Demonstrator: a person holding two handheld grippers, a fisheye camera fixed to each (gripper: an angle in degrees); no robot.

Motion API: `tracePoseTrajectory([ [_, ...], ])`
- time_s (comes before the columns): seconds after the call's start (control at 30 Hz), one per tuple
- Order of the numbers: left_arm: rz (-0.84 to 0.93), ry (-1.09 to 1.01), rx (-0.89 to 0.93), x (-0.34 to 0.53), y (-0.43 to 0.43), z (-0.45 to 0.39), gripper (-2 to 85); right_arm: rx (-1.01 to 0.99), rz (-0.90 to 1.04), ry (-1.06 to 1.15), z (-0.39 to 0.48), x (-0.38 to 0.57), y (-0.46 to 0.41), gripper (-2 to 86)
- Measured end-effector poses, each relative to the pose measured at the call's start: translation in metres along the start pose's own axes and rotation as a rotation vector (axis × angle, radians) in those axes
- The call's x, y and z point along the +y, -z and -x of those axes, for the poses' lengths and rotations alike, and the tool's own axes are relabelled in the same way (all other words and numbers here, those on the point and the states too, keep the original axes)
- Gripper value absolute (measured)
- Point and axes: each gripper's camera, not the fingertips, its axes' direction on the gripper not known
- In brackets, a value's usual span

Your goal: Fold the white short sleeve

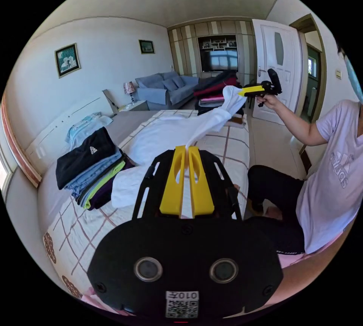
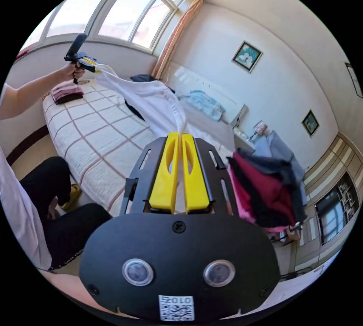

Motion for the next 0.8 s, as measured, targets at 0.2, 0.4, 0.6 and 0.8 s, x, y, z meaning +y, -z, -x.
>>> tracePoseTrajectory([
  [0.2,0.257,0.085,0.050,0.110,-0.103,-0.054,-0.2,-0.315,0.166,-0.204,0.046,0.132,-0.091,3.4],
  [0.4,0.268,0.187,0.012,0.148,-0.097,-0.078,-0.2,-0.283,0.246,-0.106,0.103,0.176,-0.105,3.4],
  [0.6,0.254,0.154,-0.085,0.139,-0.072,-0.123,-0.2,-0.257,0.201,-0.131,0.094,0.201,-0.084,3.4],
  [0.8,0.292,0.119,-0.111,0.137,-0.080,-0.149,-0.1,-0.274,0.216,-0.161,0.074,0.230,-0.071,3.4],
])
